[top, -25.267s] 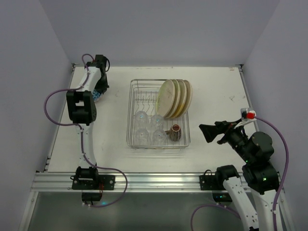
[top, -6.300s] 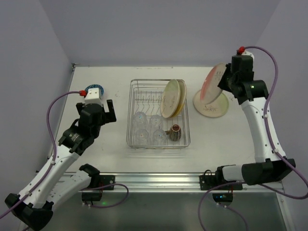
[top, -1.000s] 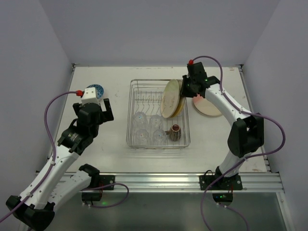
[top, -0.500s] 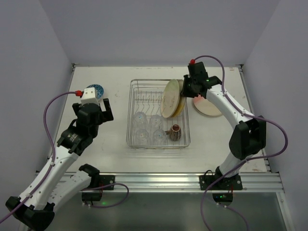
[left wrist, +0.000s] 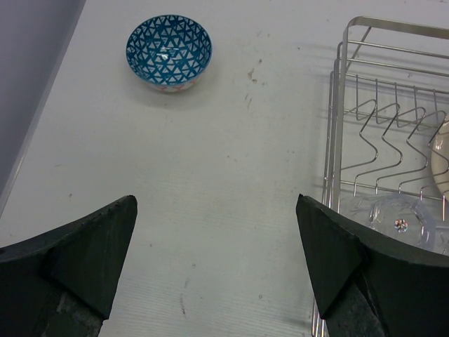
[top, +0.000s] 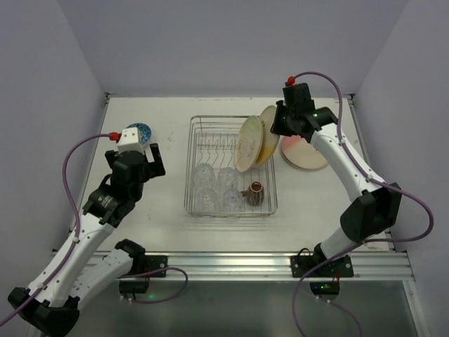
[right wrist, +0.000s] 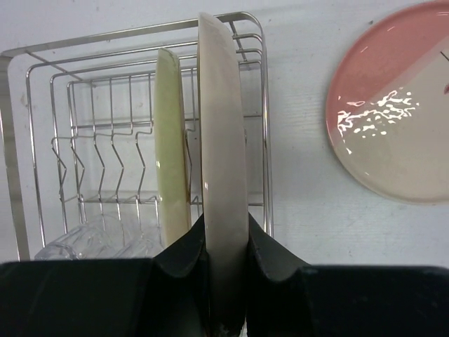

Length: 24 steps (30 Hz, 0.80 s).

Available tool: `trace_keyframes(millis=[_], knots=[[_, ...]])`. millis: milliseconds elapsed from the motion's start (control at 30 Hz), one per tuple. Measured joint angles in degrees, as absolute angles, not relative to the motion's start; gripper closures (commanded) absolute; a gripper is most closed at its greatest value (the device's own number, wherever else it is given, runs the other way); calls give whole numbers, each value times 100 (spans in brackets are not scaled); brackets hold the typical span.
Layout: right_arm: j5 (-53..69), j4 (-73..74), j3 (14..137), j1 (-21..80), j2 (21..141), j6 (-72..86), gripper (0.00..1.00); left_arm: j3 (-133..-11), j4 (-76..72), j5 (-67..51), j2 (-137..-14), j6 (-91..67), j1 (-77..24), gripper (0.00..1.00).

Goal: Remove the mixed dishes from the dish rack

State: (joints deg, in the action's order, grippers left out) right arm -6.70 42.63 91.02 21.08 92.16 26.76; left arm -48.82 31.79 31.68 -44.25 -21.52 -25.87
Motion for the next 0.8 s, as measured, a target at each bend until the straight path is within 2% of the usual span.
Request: trace_keyframes(millis=[200,533,633,800], knots=[[-683,4425,9118,1811,8722,2637,100,-4882,3177,3168,-4423,-2150,-2587,0],[-458,4475,8980,204,7472,2606,100,-4882,3177,3168,-4423,-2150,-2587,0],[14,4060,8342,-685,6945,2751,100,-4882,3175,3166,-4423,-2150,-2587,0],[1033,2864,6560,-2209,6252,3356,100,-4882,3166,3155,-4410,-2150,-2587,0]])
